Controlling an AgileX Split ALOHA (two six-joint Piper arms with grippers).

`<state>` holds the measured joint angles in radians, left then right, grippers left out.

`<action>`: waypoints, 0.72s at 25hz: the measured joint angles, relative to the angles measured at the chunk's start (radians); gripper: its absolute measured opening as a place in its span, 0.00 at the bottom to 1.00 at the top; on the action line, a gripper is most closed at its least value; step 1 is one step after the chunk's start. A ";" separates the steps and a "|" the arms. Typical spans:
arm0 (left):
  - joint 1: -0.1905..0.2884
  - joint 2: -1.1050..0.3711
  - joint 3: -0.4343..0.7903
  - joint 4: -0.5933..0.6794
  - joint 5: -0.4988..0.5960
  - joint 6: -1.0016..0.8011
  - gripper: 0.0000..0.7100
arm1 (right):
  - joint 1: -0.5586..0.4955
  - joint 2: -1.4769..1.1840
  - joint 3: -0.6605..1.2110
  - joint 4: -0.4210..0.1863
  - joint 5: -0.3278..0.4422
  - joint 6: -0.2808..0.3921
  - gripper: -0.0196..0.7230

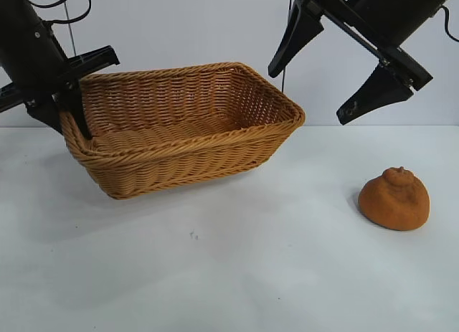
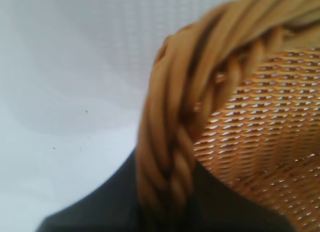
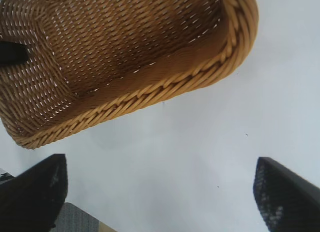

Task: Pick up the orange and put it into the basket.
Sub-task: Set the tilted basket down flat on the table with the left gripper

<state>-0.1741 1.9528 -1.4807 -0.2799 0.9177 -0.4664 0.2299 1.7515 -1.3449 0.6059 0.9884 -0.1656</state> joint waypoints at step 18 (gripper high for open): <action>0.001 0.239 -0.294 -0.059 0.284 0.343 0.12 | 0.000 0.000 0.000 0.000 0.011 0.000 0.96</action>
<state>-0.1729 2.1915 -1.7744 -0.3389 1.2019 -0.1231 0.2299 1.7515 -1.3449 0.6059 0.9991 -0.1656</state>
